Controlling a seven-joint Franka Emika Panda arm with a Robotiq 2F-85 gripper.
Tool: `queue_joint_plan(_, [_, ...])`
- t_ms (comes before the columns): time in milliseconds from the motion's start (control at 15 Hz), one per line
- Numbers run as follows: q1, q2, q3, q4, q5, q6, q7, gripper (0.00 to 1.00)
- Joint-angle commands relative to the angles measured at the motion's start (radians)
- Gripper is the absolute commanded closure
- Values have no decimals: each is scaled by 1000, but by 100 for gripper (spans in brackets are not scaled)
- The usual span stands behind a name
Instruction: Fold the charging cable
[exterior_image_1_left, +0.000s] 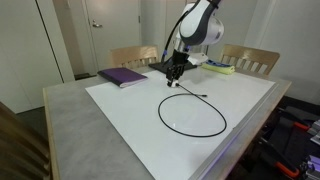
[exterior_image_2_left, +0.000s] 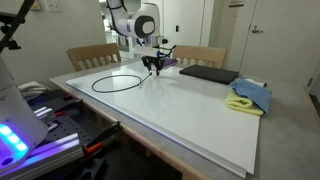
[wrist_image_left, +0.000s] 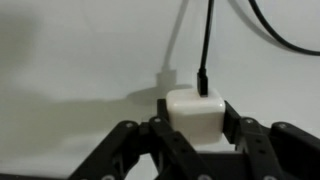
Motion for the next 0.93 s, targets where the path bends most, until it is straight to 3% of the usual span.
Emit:
queue_joint_plan(0, [-5, 4, 6, -2, -12, 17, -4, 72])
queue_joint_plan(867, [-77, 31, 143, -14, -104, 1, -321, 72])
